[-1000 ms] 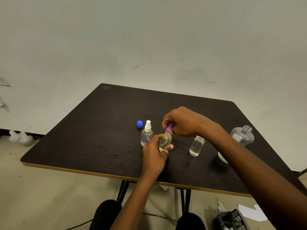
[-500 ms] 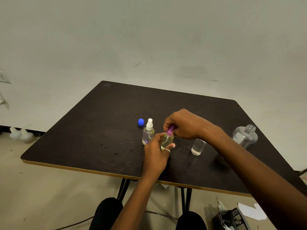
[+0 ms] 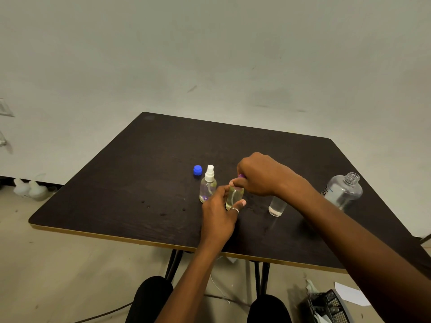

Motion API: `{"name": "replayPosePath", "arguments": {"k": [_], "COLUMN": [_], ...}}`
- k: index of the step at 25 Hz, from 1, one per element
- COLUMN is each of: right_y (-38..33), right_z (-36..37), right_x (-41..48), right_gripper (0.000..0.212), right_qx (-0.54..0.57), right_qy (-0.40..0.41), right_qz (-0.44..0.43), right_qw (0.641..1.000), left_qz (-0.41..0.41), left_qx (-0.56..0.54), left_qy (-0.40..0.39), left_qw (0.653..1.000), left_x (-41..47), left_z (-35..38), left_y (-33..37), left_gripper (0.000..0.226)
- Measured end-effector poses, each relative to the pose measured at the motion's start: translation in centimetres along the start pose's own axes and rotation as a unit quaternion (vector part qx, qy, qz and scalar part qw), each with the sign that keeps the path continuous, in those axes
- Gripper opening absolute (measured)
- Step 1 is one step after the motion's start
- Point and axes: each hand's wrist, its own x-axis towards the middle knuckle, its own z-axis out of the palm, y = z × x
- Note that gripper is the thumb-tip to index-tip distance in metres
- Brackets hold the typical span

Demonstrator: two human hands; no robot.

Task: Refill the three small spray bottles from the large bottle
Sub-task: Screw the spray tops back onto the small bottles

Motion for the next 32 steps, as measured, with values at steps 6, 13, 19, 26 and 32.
{"name": "replayPosePath", "arguments": {"k": [6,13,19,26,32], "right_y": [0.2,0.1,0.0,0.0,-0.4], "right_z": [0.0,-0.7,-0.9,0.9,0.7], "right_x": [-0.4,-0.3,0.2,0.2,-0.1], "right_gripper": [0.024,0.023,0.022,0.021,0.034], "right_qx": [0.019,0.03,0.031,-0.001,-0.06], "right_qy": [-0.001,-0.012,-0.018,0.03,0.041], "right_qz": [-0.02,-0.099,-0.093,-0.026,-0.01], "right_qw": [1.0,0.995,0.995,0.999,0.997], "left_qz": [0.0,0.008,0.009,0.015,0.013], "left_qx": [0.004,-0.003,-0.007,0.004,0.013], "left_qy": [0.002,0.005,0.008,0.012,0.005], "left_qw": [1.0,1.0,1.0,1.0,1.0], "left_x": [0.0,0.0,0.1,0.0,0.0], "left_z": [0.0,0.1,0.2,0.0,0.0], "left_y": [0.0,-0.2,-0.4,-0.1,0.0], "left_gripper": [0.032,0.035,0.033,0.032,0.031]}}
